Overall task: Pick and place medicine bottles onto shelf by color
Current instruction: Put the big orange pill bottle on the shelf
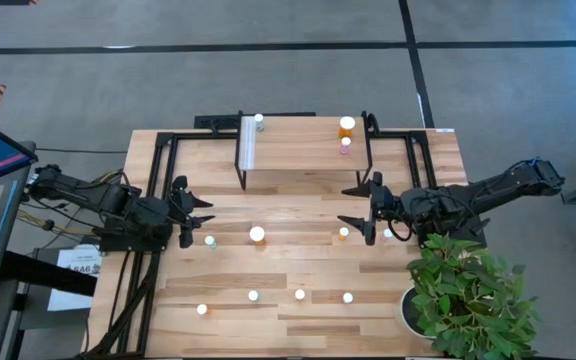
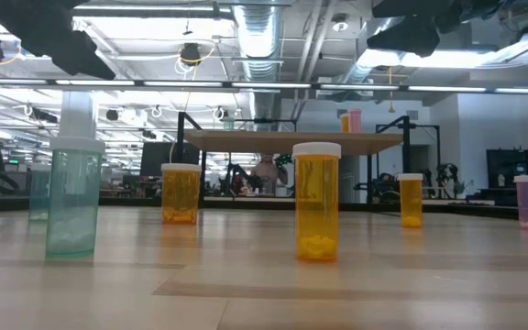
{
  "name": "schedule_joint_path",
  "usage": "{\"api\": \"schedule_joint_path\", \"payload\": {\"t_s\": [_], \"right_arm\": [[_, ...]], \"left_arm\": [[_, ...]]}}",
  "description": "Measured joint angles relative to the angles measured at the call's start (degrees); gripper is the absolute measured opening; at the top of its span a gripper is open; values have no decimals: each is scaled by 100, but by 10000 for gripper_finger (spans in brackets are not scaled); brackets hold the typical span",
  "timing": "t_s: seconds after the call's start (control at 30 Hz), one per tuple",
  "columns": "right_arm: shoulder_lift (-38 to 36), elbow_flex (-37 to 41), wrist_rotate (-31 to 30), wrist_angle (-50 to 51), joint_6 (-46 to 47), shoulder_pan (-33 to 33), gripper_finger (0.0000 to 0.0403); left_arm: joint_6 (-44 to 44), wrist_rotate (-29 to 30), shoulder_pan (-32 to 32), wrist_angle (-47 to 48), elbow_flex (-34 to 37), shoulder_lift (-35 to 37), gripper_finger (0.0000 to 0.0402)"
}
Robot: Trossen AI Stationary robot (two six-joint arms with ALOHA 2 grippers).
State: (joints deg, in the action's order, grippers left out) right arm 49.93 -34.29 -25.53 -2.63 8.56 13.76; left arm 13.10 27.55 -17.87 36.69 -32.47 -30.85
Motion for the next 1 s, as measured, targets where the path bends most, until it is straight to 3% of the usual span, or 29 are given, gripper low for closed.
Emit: {"api": "schedule_joint_path", "payload": {"t_s": [0.7,1.0], "right_arm": [[4,-1,-4,-84,-2,-24,357],[538,-4,-7,-172,4,-412,357]], "left_arm": [[0,2,0,0,0,0,139],[0,3,0,0,0,0,139]]}}
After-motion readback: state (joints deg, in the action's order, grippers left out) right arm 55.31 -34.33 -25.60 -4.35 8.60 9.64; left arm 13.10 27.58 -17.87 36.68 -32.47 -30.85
